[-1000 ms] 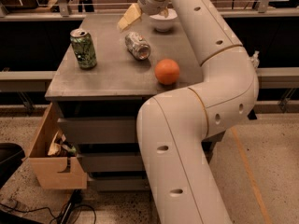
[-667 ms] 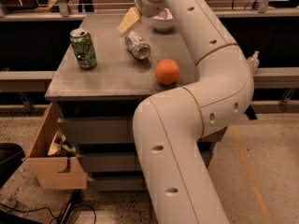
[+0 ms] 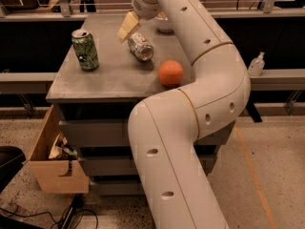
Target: Place 7up can upright
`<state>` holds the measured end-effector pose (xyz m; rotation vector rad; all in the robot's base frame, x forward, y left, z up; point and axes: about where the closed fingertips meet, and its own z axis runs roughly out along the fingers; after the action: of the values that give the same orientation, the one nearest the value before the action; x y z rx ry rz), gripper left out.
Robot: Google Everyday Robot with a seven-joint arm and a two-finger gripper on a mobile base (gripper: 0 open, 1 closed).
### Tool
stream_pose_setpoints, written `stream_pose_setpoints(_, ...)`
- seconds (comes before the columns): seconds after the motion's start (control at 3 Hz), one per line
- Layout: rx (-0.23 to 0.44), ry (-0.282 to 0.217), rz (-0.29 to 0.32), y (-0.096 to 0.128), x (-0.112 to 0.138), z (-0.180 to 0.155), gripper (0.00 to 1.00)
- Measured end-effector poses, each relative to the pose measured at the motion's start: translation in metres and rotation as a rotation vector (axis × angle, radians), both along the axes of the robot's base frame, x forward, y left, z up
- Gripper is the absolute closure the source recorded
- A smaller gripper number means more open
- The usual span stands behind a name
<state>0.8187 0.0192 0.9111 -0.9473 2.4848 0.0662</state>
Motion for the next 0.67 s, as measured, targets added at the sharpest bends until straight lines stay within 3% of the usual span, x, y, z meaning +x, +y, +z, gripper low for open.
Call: stream_pose_setpoints(0.67,-0.071,0.036,0.047,0.0124,-0.0089,-0.0089,0.00)
